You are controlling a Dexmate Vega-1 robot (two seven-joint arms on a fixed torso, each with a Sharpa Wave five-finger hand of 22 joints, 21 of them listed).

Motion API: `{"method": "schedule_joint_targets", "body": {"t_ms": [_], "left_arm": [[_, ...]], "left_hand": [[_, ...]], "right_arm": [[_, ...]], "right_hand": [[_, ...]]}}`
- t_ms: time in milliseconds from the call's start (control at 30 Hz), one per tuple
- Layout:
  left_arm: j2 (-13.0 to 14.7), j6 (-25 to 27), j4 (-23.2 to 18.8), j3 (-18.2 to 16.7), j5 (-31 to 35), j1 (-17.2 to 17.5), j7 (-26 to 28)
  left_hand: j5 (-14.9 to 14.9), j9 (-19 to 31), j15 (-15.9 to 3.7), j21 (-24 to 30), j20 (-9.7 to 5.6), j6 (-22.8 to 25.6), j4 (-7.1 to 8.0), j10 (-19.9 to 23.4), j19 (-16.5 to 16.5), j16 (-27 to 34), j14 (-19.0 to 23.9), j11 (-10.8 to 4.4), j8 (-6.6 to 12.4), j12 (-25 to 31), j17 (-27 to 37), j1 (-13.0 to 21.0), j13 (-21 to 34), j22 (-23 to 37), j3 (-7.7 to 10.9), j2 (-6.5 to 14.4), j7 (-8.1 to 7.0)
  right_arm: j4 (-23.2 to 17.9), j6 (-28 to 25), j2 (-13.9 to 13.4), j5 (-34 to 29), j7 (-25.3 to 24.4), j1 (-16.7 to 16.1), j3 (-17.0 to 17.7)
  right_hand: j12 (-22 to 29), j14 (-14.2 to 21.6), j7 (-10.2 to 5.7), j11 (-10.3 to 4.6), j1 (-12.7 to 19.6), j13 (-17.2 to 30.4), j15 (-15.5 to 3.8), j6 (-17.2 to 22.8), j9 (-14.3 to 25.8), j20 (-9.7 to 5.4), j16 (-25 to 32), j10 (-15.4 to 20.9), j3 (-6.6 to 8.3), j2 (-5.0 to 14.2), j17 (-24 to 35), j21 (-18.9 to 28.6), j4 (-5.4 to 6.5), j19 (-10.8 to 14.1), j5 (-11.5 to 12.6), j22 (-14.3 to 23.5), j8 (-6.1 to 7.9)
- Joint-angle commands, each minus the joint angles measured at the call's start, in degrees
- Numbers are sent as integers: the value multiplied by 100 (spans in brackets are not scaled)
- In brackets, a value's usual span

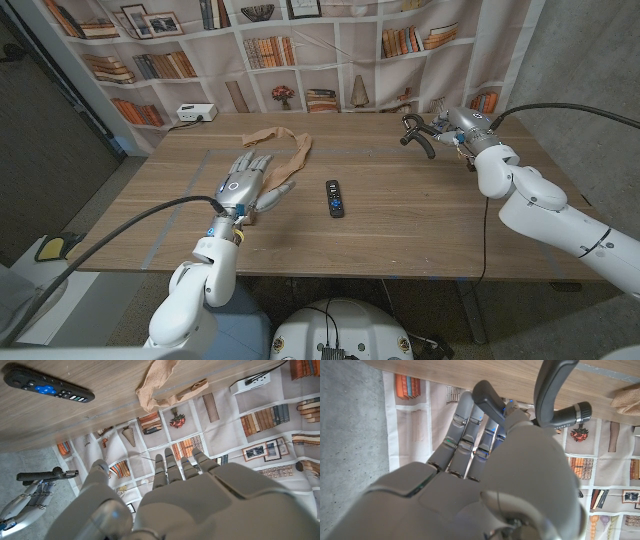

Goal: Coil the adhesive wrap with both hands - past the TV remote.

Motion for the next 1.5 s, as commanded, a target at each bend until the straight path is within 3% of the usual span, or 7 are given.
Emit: {"method": "schedule_joint_targets", "body": {"t_ms": [33,1000,1067,1133,1500], "left_arm": [[33,-67,93,-52,25,-30,-121],[109,-55,271,-89,27,-157,-383],[125,-70,297,-96,-2,-165,-385],[132,-63,316,-90,-1,-173,-394],[177,-14,406,-74,46,-208,-405]], "left_hand": [[20,17,-39,11,42,45,-4,67,10,49,27,-23,24,11,14,92,30,16,59,14,4],[17,20,-38,7,71,55,-34,83,21,42,27,-21,22,0,12,345,35,13,136,48,-25],[15,21,-37,19,7,57,-33,84,56,43,32,-18,21,-2,11,373,36,13,140,46,-25],[8,22,-53,47,-161,78,-26,116,154,51,63,1,22,4,10,437,38,11,144,33,30],[7,24,-56,24,-115,171,-17,139,133,43,69,-3,47,4,10,518,41,10,150,25,48]], "right_arm": [[53,-27,81,-46,60,95,-84],[196,-68,204,-180,213,317,-264],[209,-52,215,-180,215,327,-272],[219,-66,229,-201,237,351,-299],[228,-140,280,-281,299,419,-370]], "right_hand": [[-20,336,-60,-66,337,27,-920,32,28,-723,-28,79,291,370,15,47,-96,-33,19,-19,-5],[-61,353,-60,-76,318,48,-920,57,41,-717,-81,112,332,352,80,214,-107,-98,15,-188,-12],[-65,351,-51,-72,317,44,-921,58,41,-717,-86,120,334,348,84,227,-108,-100,15,-200,-12],[-69,354,-56,-78,315,44,-920,59,42,-718,-87,117,337,350,87,236,-107,-101,15,-208,-13],[-83,356,-57,-82,305,61,-921,59,47,-719,-112,126,353,343,113,306,-108,-127,15,-277,-19]]}}
